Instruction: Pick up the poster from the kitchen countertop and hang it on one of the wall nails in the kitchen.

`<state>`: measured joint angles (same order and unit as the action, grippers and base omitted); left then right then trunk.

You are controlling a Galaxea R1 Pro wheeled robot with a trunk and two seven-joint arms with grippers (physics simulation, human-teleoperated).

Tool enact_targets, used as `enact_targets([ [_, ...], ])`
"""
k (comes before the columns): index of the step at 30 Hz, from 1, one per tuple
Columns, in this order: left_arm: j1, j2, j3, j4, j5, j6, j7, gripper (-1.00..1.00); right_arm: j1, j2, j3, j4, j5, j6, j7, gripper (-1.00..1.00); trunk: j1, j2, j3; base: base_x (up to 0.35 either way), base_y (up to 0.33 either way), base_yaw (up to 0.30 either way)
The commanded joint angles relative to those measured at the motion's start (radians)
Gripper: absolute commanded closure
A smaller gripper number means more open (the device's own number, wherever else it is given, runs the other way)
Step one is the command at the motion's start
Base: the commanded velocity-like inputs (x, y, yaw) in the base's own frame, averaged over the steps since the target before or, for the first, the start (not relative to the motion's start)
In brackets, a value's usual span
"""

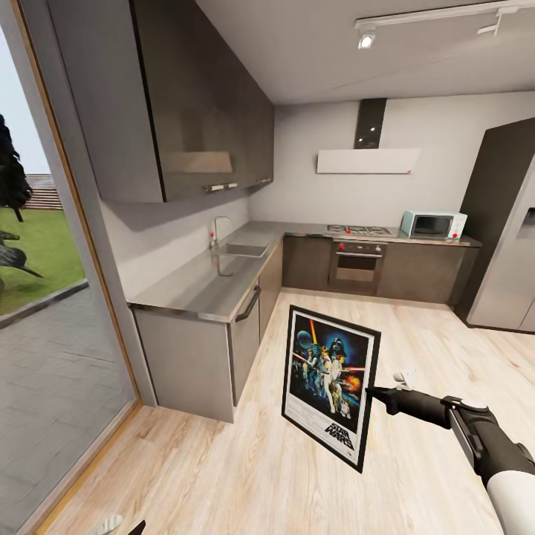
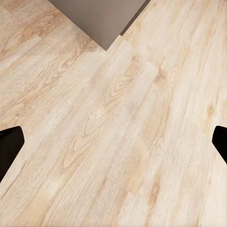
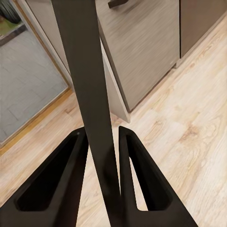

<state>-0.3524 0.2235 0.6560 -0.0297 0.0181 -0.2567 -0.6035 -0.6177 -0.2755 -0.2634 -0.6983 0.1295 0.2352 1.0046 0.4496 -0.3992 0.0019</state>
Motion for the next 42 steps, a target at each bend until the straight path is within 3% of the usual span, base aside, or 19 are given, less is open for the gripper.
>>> enact_targets([
  [1, 0.0, 0.0, -0.001, 0.001, 0.002, -0.004, -0.002, -1.0, -0.001, 0.001, -0.005, -0.001, 0.004, 0.01, 0.008, 1.0, 0.0, -0.001, 0.0, 0.0, 0.0, 0.0],
  [19, 0.0, 0.0, -0.001, 0.001, 0.002, -0.004, -0.002, -1.0, -0.001, 0.004, -0.006, -0.002, 0.004, 0.005, 0.008, 1.0, 0.0, -0.001, 0.0, -0.042, -0.04, 0.008],
  [42, 0.0, -0.01, -0.001, 0.001, 0.002, -0.004, -0.002, -1.0, -0.001, 0.012, -0.005, -0.003, 0.005, 0.003, 0.002, 1.0, 0.0, -0.001, 0.0, -0.095, -0.091, 0.231],
])
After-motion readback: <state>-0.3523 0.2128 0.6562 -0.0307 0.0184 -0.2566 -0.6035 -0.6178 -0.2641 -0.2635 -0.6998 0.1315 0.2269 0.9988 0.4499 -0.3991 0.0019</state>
